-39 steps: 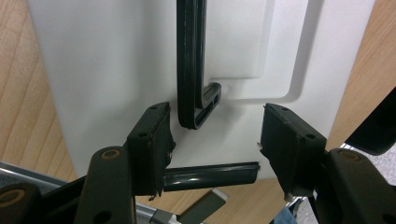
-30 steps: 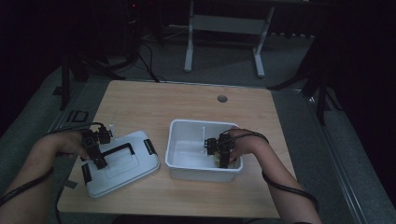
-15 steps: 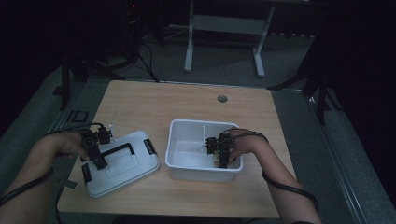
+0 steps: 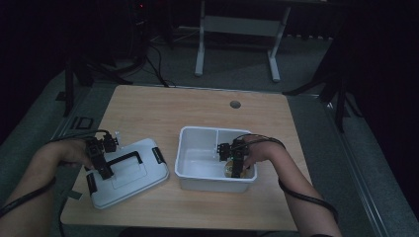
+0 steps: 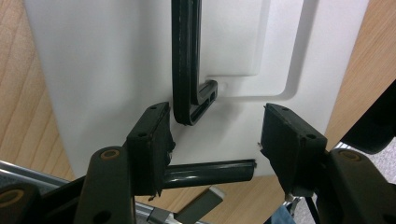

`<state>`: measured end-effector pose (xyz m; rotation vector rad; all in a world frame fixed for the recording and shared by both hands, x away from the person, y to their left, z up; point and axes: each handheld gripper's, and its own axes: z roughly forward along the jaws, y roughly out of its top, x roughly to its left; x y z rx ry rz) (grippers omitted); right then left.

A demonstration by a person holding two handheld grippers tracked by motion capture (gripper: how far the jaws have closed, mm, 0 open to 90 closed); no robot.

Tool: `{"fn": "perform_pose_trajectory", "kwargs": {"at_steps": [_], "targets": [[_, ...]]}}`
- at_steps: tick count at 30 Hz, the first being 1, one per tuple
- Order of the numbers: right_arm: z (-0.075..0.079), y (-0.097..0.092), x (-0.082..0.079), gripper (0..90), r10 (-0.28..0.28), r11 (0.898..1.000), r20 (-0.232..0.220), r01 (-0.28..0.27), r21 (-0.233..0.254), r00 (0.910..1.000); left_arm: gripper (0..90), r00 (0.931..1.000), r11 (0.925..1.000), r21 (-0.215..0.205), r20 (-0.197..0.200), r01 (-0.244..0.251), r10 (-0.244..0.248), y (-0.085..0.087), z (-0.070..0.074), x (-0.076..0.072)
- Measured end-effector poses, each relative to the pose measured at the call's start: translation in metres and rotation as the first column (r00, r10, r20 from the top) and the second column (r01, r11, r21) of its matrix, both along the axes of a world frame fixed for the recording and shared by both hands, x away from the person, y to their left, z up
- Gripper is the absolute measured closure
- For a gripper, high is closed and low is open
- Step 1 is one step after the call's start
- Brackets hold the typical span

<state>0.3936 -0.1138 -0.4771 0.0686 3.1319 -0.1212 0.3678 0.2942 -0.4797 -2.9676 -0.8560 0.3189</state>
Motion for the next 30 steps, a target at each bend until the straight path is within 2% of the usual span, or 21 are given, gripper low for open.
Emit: {"fn": "perform_pose_trajectory", "kwargs": {"at_steps": [7,11,17,23,30], "targets": [[0.017,-0.002,0.001,18.2,0.001,1.000,0.012,-0.001,0.014,0.9999,42.0,1.0000,1.0000,0.006,-0.001,0.000,0.000,-0.001,0.002,0.001],[0.031,-0.002,0.001,18.4,-0.001,0.999,0.023,0.000,0.043,0.9997,42.1,1.0000,1.0000,0.008,0.001,0.003,-0.003,-0.002,0.003,0.001],[0.048,-0.004,0.000,19.2,0.010,0.998,0.064,-0.014,0.067,0.9979,42.0,0.9999,1.0000,0.001,0.008,0.007,-0.007,-0.002,0.002,0.000],[0.062,-0.009,-0.003,20.3,-0.006,0.996,0.066,0.000,0.085,0.9978,41.3,0.9999,1.0000,-0.001,0.008,0.008,-0.008,-0.001,0.002,-0.001],[0.080,-0.019,-0.007,16.5,-0.019,0.993,0.058,0.012,0.119,0.9981,41.4,0.9998,0.9999,0.003,0.013,0.011,-0.011,0.001,0.004,-0.002]]}}
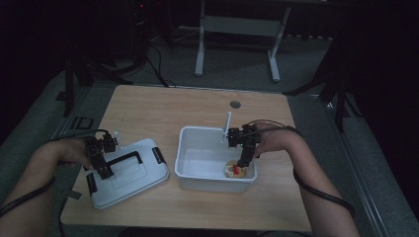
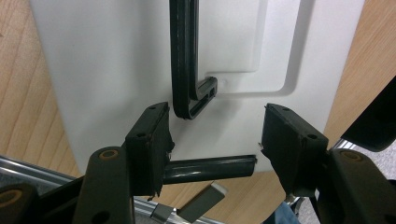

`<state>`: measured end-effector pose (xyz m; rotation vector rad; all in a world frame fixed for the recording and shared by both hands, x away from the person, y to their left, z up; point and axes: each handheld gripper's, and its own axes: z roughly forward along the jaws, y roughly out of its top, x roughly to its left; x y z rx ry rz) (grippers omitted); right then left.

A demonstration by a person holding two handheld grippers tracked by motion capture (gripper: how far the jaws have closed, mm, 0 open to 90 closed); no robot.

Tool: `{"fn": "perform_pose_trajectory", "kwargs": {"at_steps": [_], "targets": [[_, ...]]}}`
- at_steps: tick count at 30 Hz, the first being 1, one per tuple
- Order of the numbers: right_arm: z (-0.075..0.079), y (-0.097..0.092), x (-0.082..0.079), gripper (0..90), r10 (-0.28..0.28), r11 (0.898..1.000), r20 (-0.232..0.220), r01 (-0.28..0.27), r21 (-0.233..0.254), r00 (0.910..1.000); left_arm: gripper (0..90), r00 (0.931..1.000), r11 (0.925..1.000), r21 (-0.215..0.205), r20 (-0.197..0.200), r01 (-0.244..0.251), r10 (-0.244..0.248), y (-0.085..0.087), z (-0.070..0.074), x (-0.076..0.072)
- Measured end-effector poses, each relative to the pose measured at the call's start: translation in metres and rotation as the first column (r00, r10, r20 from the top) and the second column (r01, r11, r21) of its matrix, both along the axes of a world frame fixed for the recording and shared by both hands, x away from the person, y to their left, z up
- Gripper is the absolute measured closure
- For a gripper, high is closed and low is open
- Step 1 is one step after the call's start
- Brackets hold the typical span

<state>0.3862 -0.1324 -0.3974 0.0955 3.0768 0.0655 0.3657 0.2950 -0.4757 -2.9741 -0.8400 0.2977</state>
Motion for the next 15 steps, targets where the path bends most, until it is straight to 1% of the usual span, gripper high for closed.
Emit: {"fn": "perform_pose_trajectory", "kwargs": {"at_steps": [1,3,7,9,11,13,15], "targets": [[0.003,-0.001,-0.001,16.2,-0.005,1.000,0.005,0.005,0.004,1.0000,41.4,1.0000,1.0000,0.000,0.001,0.000,0.000,0.000,0.000,0.000],[0.008,-0.005,-0.002,14.6,-0.004,1.000,-0.002,0.004,0.019,1.0000,41.5,1.0000,1.0000,0.000,0.001,0.002,-0.002,0.000,0.000,0.000],[0.016,-0.013,-0.004,13.3,-0.016,0.999,0.007,0.016,0.036,0.9999,41.4,1.0000,1.0000,-0.002,0.006,0.005,-0.005,-0.001,0.001,0.000],[0.019,-0.019,-0.004,12.6,-0.019,0.999,0.004,0.019,0.038,0.9998,41.4,1.0000,1.0000,-0.004,0.007,0.006,-0.006,-0.001,0.001,0.000],[0.020,-0.025,-0.004,12.6,-0.032,0.999,0.013,0.031,0.038,0.9994,41.4,0.9999,1.0000,-0.006,0.009,0.007,-0.007,-0.001,0.002,0.000],[0.021,-0.031,-0.004,12.6,-0.037,0.998,0.009,0.036,0.044,0.9993,41.3,0.9999,1.0000,-0.006,0.011,0.008,-0.008,-0.001,0.002,0.000],[0.022,-0.037,-0.005,12.7,-0.046,0.998,0.015,0.045,0.053,0.9989,41.3,0.9999,1.0000,-0.006,0.009,0.005,-0.004,0.000,0.002,-0.001]]}}
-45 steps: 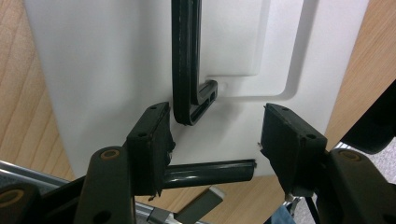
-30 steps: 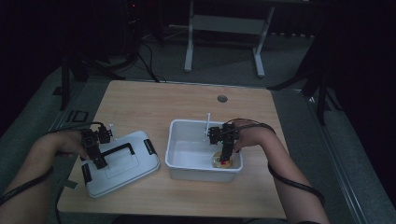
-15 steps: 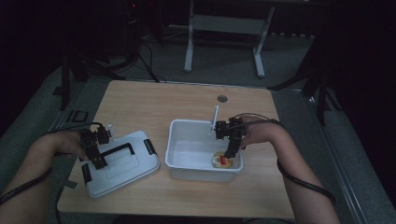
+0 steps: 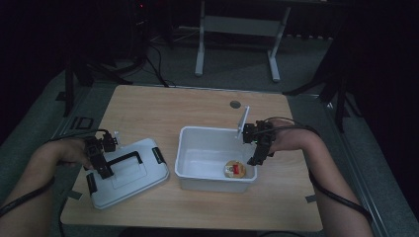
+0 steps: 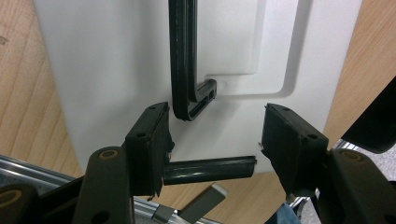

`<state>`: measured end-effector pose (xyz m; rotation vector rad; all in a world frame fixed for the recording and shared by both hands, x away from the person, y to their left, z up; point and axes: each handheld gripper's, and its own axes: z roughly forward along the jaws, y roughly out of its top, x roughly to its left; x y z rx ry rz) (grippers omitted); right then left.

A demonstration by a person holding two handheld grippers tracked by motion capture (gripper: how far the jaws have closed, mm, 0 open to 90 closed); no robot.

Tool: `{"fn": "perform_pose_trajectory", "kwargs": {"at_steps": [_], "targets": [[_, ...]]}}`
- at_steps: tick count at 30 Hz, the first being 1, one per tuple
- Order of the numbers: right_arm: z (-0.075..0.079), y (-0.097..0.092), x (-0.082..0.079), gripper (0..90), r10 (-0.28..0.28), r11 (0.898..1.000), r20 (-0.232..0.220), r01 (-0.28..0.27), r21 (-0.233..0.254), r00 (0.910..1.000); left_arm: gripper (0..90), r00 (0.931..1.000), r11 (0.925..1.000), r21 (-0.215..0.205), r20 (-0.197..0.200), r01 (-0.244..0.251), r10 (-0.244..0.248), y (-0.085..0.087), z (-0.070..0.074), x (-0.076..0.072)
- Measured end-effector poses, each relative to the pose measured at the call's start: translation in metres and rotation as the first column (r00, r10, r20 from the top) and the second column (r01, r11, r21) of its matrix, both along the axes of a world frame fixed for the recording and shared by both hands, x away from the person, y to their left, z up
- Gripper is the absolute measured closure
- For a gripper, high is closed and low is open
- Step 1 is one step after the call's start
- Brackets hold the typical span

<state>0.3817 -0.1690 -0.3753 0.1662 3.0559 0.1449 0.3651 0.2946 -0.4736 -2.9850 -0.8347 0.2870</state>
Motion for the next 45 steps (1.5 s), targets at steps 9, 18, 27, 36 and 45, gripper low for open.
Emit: {"fn": "perform_pose_trajectory", "kwargs": {"at_steps": [9,18,27,36,45], "targets": [[-0.002,-0.026,0.000,12.9,-0.042,0.999,0.004,0.042,-0.002,0.9991,41.3,1.0000,1.0000,0.002,0.001,-0.002,0.002,0.001,0.001,-0.002],[-0.018,-0.054,-0.001,13.7,-0.087,0.996,-0.009,0.087,-0.004,0.9962,41.3,1.0000,1.0000,0.006,0.004,-0.006,0.006,0.004,0.001,-0.003],[-0.039,-0.078,-0.001,14.2,-0.137,0.990,-0.021,0.137,-0.008,0.9903,41.3,1.0000,0.9999,0.011,0.003,-0.005,0.005,0.004,0.000,-0.003],[-0.068,-0.097,-0.005,14.2,-0.174,0.985,-0.032,0.174,-0.008,0.9842,41.3,1.0000,1.0000,0.009,0.009,-0.003,0.003,0.004,0.001,-0.005],[-0.079,-0.110,-0.009,14.5,-0.198,0.980,-0.039,0.197,-0.016,0.9794,41.3,0.9998,0.9998,0.013,0.017,0.012,-0.012,0.001,0.002,-0.006]]}}
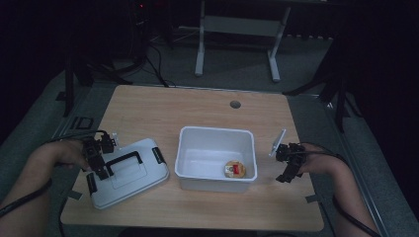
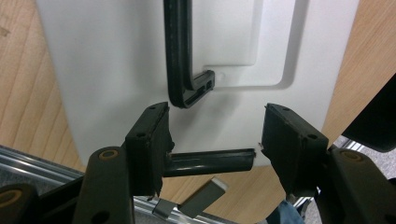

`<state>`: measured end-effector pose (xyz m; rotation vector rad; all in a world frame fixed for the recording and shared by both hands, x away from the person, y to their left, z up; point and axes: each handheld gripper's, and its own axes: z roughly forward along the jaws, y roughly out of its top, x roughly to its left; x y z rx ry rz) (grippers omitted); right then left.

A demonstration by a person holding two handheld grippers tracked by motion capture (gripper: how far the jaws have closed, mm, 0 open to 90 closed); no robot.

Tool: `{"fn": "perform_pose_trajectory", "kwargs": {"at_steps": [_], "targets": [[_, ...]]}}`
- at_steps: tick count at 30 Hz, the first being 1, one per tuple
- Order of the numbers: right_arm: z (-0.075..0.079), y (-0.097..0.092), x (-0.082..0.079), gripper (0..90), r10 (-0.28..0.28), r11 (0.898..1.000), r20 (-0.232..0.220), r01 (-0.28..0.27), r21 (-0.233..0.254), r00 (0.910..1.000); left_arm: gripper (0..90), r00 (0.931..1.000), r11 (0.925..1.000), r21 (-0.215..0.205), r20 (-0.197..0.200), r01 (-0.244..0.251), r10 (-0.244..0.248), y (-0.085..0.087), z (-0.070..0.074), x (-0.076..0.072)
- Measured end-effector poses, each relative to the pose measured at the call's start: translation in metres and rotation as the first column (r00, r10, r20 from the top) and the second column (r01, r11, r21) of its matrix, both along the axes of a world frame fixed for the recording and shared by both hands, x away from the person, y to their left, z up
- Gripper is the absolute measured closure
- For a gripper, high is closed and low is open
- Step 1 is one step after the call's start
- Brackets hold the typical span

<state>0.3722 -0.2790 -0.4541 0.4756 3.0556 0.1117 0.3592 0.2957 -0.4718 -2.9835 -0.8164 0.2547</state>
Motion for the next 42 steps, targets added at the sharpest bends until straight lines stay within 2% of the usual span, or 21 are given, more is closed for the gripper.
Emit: {"fn": "perform_pose_trajectory", "kwargs": {"at_steps": [13,17,19,22,24,25,28,31,34,42], "targets": [[-0.009,-0.004,-0.004,15.4,-0.012,1.000,-0.024,0.012,0.002,0.9996,43.7,0.9997,0.9997,0.001,0.002,0.023,-0.023,-0.008,-0.006,0.002],[-0.010,-0.003,-0.004,15.4,-0.011,1.000,-0.027,0.011,-0.007,0.9996,50.9,0.9994,0.9992,0.022,0.013,0.033,-0.033,-0.012,-0.009,0.003],[-0.009,-0.003,-0.004,15.4,-0.012,1.000,-0.023,0.012,-0.003,0.9997,58.1,0.9995,0.9993,0.026,0.015,0.027,-0.028,-0.013,-0.011,0.003],[-0.010,-0.003,-0.004,15.5,-0.014,1.000,-0.022,0.014,0.000,0.9997,62.5,0.9994,0.9991,0.030,0.014,0.031,-0.031,-0.014,-0.012,0.003],[-0.013,-0.003,-0.004,15.6,-0.016,1.000,-0.031,0.016,-0.004,0.9994,64.7,0.9995,0.9992,0.038,0.027,0.014,-0.015,-0.015,-0.013,0.004],[-0.013,-0.003,-0.004,15.6,-0.016,1.000,-0.030,0.016,-0.005,0.9994,66.3,0.9998,0.9994,0.033,0.020,-0.004,0.003,-0.015,-0.014,0.005],[-0.017,-0.003,-0.003,15.6,-0.018,1.000,-0.039,0.017,-0.009,0.9991,66.8,0.9999,0.9992,0.039,0.011,-0.006,0.005,-0.016,-0.017,0.005],[-0.019,-0.003,-0.003,15.6,-0.017,1.000,-0.042,0.016,-0.011,0.9990,74.9,0.9997,0.9984,0.053,0.020,-0.016,0.015,-0.017,-0.020,0.006],[-0.020,-0.003,-0.003,17.0,-0.022,1.000,-0.045,0.021,-0.012,0.9988,82.7,0.9999,0.9989,0.044,0.006,-0.015,0.015,-0.018,-0.021,0.006],[-0.021,-0.003,-0.004,17.0,-0.025,1.000,-0.049,0.025,-0.008,0.9985,83.3,0.9996,0.9990,0.042,0.021,-0.017,0.016,-0.018,-0.020,0.006]]}}
